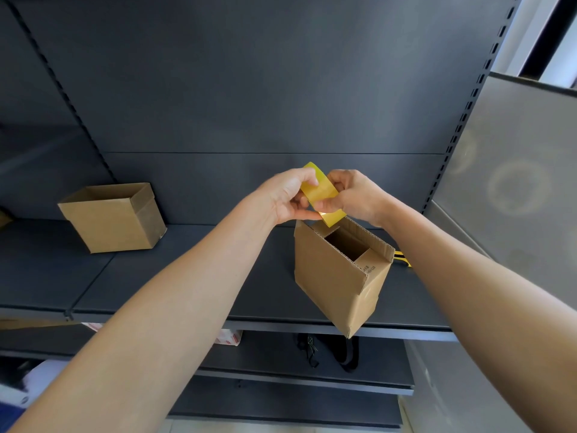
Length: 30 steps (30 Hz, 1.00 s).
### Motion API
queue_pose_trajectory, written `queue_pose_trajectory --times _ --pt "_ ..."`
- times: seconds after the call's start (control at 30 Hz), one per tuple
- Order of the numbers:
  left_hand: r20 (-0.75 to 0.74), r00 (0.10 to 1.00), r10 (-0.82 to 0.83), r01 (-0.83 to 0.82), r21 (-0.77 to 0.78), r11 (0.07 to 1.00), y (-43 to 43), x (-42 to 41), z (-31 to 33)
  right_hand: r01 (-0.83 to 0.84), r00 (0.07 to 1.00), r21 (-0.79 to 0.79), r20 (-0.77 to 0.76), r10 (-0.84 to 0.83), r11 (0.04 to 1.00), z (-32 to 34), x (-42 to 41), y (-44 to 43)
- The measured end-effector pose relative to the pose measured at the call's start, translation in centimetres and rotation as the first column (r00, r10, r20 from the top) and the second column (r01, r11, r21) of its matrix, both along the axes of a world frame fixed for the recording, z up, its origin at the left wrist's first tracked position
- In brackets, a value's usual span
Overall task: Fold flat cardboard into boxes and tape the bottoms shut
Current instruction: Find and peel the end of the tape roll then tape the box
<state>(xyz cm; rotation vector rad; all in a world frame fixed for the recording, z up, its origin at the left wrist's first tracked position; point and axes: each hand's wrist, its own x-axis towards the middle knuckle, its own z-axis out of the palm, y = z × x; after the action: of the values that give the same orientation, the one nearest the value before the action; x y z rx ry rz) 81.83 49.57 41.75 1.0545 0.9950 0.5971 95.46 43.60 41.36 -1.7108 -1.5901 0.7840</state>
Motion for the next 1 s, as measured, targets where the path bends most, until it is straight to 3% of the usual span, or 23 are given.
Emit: queue_pose_trajectory --times 0.13,0.73,1.0 --pt "0.044 0.999 -0.021 0.023 -0.033 0.999 0.1 -0.4 -0.1 0.009 1.000 0.021 0.001 -0.009 1.000 0.2 -0.1 -0.1" --pt "-0.023 0.999 -0.033 0.034 0.041 0.999 0.1 -0.6 0.0 0.042 0.999 0.008 -0.012 -0.042 0.999 0.2 -1.2 -0.7" --pt "-0.014 0.995 -0.096 0.096 0.030 0.995 0.4 -1.2 -0.1 0.072 0.997 0.078 0.024 -0.074 0.994 0.1 -1.8 -0.9"
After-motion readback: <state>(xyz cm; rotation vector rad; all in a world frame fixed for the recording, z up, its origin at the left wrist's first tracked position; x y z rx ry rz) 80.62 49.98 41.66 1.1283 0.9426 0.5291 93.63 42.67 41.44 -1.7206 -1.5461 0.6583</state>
